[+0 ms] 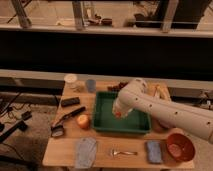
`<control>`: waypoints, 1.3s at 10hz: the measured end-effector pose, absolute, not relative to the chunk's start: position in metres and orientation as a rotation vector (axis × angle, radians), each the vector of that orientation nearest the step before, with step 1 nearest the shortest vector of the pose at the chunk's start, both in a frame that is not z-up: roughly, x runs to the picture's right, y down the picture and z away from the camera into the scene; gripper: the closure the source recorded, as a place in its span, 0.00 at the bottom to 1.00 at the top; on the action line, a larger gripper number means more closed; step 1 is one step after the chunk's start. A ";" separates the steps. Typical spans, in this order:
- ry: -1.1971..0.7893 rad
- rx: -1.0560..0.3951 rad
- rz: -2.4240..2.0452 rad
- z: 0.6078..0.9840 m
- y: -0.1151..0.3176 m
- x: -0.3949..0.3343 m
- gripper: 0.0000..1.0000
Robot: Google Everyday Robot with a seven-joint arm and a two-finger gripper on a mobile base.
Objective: Place pepper in tray
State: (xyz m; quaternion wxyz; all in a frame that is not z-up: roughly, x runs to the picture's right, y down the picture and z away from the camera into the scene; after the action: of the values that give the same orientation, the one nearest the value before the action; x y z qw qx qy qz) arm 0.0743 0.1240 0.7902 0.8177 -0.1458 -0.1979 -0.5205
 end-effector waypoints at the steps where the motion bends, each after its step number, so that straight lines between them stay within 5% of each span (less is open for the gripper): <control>1: -0.421 -0.311 -1.108 0.790 0.124 0.075 0.72; 7: -0.423 -0.310 -1.111 0.790 0.124 0.073 0.20; 13: -0.423 -0.311 -1.110 0.791 0.125 0.074 0.20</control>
State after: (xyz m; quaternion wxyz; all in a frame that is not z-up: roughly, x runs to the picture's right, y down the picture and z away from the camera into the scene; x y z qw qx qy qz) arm 0.0736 0.1246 0.7911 0.8174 -0.1461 -0.1985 -0.5207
